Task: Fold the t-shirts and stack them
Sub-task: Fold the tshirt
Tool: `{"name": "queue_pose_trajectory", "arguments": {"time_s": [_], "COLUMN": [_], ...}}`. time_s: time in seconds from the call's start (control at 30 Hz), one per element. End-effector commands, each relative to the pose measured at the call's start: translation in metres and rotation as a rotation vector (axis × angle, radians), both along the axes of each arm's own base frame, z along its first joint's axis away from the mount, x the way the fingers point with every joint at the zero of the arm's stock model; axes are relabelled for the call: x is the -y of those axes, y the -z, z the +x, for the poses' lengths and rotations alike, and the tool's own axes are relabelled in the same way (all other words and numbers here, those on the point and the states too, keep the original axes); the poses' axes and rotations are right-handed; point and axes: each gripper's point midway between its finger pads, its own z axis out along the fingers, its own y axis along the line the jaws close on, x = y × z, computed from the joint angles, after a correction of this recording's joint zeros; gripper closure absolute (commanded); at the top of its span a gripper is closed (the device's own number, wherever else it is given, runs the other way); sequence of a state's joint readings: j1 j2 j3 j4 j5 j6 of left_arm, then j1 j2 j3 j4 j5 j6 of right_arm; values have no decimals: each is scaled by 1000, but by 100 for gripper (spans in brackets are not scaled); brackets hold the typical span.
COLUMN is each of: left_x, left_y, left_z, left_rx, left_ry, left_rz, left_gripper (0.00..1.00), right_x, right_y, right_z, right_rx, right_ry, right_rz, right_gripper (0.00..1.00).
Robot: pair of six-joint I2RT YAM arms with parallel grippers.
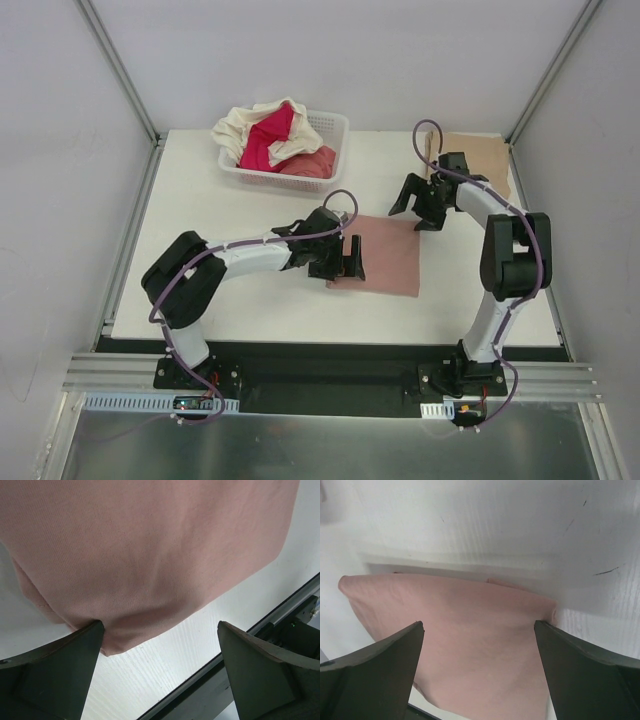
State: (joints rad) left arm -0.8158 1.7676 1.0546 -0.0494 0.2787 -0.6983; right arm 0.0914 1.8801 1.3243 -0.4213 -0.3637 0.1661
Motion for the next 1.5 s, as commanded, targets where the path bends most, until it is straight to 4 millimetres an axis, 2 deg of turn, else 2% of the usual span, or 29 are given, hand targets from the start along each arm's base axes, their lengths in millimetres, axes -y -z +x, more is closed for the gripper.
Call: {"name": "queue_pose_trajectory", "arguments": {"time_s": [0.0,0.13,0.17,0.23,0.27,0.3,0.33,0.37,0.4,0.43,0.5,0.53,0.57,0.6,0.63,0.67,0.77,0.8,0.9,1.0,1.13,1.23,1.47], "left_x": [-10,-4,-2,3,4,3,1,-1,-4,-13,-26,-39,-48,-59,-70,-79,-105,-113,-127,-131,-130,-131,-138], "left_y": [14,-6,-15,-31,-44,-53,-69,-79,-87,-103,-113,-121,-121,-115,-123,-118,-102,-91,-72,-61,-56,-54,-46], "left_z": [0,6,8,9,9,10,8,8,7,5,3,2,0,-4,-2,-4,-7,-12,-16,-19,-21,-22,-24], "left_rx": [-32,1,22,45,68,82,112,133,152,201,249,297,306,305,340,335,319,295,255,229,212,207,197], "left_ry": [-23,-13,-6,7,8,6,3,-4,-10,-31,-65,-100,-114,-129,-174,-193,-266,-286,-329,-333,-320,-323,-350], "left_rz": [27,-16,-32,-65,-90,-106,-132,-146,-156,-173,-175,-168,-154,-127,-121,-96,-61,-50,-27,-10,-4,-2,15], "left_gripper": [1,1,1,1,1,1,1,1,1,1,1,1,1,1,1,1,1,1,1,1,1,1,1], "right_x": [2,3,4,11,15,26,33,46,52,57,60,61,59,58,57,53,46,45,38,31,26,31,35], "right_y": [-12,-29,-44,-54,-77,-84,-77,-99,-99,-91,-90,-88,-74,-69,-66,-54,-37,-33,-18,-7,14,24,43], "right_z": [15,12,11,4,2,0,-12,-17,-25,-37,-56,-62,-74,-77,-79,-88,-98,-100,-106,-107,-108,-108,-113], "right_rx": [46,67,103,131,205,233,223,293,299,276,252,231,187,182,190,159,110,95,40,-7,-81,-121,-205], "right_ry": [-30,-33,-34,-20,-10,22,38,83,102,109,88,89,81,76,72,61,33,27,-8,-39,-72,-54,-50], "right_rz": [-35,-48,-51,-86,-104,-153,-186,-235,-254,-269,-236,-216,-182,-171,-163,-147,-108,-103,-79,-98,-192,-264,-364], "right_gripper": [3,3,3,3,3,3,3,3,3,3,3,3,3,3,3,3,3,3,1,1,2,5,21]}}
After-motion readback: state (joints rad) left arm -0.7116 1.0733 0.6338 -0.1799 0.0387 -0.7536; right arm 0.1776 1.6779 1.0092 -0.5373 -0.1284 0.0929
